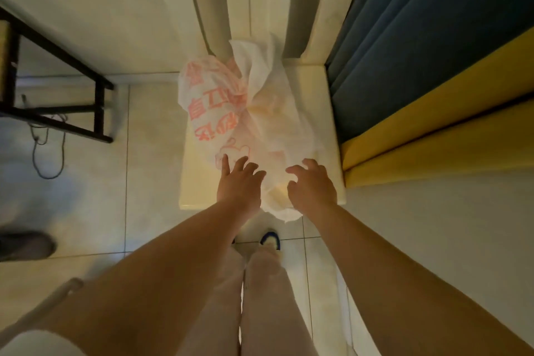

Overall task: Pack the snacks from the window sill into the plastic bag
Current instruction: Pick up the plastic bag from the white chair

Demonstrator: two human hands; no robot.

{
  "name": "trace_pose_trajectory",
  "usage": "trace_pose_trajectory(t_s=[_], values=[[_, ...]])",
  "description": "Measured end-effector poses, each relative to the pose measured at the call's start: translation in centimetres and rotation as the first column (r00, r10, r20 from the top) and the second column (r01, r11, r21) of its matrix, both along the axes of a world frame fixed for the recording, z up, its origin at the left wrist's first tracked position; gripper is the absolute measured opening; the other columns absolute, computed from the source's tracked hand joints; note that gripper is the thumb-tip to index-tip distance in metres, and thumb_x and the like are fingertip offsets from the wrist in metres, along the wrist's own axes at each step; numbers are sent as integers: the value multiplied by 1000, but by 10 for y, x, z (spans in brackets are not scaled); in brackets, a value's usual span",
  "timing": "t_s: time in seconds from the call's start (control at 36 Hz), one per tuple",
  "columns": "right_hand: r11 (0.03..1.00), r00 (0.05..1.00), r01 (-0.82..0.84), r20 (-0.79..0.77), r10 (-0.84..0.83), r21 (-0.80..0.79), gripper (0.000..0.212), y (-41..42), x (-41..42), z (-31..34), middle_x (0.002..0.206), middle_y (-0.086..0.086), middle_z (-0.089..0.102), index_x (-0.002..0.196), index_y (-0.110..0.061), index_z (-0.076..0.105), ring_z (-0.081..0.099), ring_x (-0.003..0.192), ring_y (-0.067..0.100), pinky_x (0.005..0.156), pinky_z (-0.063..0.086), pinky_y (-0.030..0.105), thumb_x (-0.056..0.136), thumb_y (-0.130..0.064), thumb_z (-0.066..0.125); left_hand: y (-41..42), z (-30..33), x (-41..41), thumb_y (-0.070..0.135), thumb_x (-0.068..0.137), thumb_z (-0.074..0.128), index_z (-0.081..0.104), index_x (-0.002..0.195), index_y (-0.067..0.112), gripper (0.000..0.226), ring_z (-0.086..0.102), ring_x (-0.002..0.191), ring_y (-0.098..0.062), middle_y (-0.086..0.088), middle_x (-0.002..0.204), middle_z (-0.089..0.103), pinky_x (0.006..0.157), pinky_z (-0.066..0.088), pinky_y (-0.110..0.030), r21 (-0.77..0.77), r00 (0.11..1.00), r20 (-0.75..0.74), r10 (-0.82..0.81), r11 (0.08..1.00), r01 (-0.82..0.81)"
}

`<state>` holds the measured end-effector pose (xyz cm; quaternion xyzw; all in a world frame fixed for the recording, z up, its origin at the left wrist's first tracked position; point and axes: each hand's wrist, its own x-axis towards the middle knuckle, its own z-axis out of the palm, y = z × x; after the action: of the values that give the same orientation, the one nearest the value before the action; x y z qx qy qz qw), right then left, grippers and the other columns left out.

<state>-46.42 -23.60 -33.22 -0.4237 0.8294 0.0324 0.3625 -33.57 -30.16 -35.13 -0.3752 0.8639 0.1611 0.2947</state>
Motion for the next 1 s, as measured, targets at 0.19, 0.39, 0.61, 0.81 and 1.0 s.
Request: trace_pose_trajectory(t_s=[0.19,0.39,0.61,0.81,1.0], values=[[991,998,30,44,-36,127,50,-21,-15,-40,158,-4,5,134,-37,49,13,143,21,107,36,36,90,-14,44,-19,-46,2,28,98,41,31,144,36,47,7,146,-22,3,156,21,113,-10,-54,-2,999,32,-20,1000,20],[969,994,-74,90,54,236,58,-40,-19,-67,160,-3,3,150,-25,21,6,146,24,116,18,39,94,-16,35,-37,-62,-8,8,93,37,53,121,24,36,50,119,-20,0,115,63,117,1,-43,39,963,-140,231,973,-228],[931,926,352,178,-332,-94,39,-47,-24,-38,142,4,48,136,-14,49,46,128,22,103,38,28,98,-20,44,-57,-25,-20,19,100,29,49,114,10,26,57,95,-38,-17,103,62,79,44,-38,254,601,-388,699,708,-659],[849,866,477,287,-409,-226,36,-50,-21,19,133,3,55,127,-15,57,53,117,21,91,40,23,92,-20,52,-63,34,-28,21,101,31,50,110,7,26,57,95,-37,-18,104,62,75,43,-37,297,527,-480,701,695,-654],[863,924,380,181,-337,-332,40,-34,-5,76,130,0,52,128,-20,54,49,117,20,99,43,30,88,-21,57,-58,101,-31,21,101,31,53,110,12,25,56,91,-32,-11,102,61,71,39,-30,407,497,-525,691,717,-566]])
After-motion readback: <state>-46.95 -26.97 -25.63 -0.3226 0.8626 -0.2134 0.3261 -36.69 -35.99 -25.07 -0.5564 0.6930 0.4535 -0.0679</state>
